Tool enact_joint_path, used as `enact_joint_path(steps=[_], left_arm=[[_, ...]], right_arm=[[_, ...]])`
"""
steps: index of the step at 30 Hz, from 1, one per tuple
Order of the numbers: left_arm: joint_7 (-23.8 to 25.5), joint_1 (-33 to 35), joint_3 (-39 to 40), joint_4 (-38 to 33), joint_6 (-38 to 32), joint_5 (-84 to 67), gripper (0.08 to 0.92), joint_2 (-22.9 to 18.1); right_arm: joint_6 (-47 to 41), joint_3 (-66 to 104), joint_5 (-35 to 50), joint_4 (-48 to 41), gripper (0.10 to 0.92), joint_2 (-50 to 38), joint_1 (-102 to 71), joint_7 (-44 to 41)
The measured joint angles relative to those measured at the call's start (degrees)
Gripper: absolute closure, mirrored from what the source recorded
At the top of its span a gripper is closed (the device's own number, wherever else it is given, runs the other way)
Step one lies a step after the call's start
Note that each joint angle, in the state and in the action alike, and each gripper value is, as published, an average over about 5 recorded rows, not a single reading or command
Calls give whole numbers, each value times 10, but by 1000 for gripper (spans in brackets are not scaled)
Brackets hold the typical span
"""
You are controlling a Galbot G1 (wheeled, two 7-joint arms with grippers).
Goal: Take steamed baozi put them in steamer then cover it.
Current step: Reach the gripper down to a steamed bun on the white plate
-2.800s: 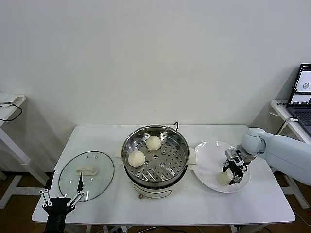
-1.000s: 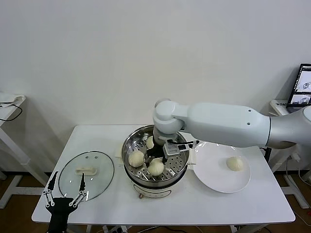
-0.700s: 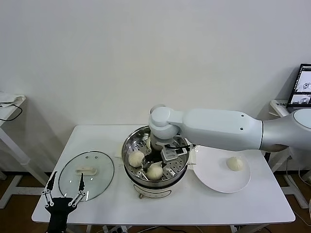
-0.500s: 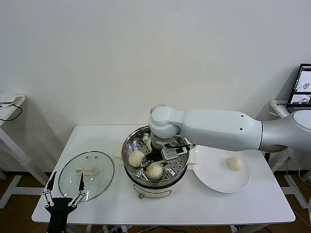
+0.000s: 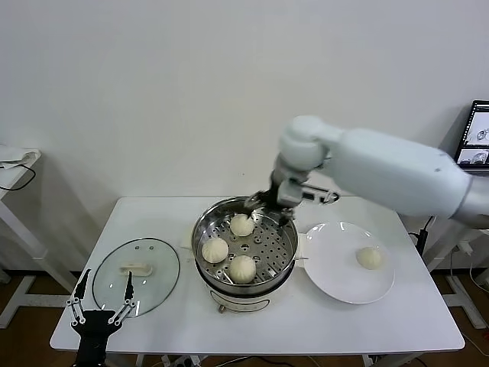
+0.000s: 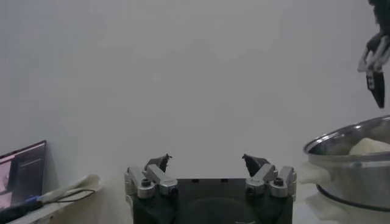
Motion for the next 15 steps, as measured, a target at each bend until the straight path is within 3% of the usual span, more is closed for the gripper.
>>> enact_joint_path(steps=[6, 15], left_arm=[[-1, 1, 2, -3, 1, 3, 177, 0], [-1, 10, 2, -11, 3, 6, 177, -2]], right_arm=[[-83, 2, 41, -82, 203, -61, -25, -2], [-138, 27, 43, -182, 203, -106, -108, 16]])
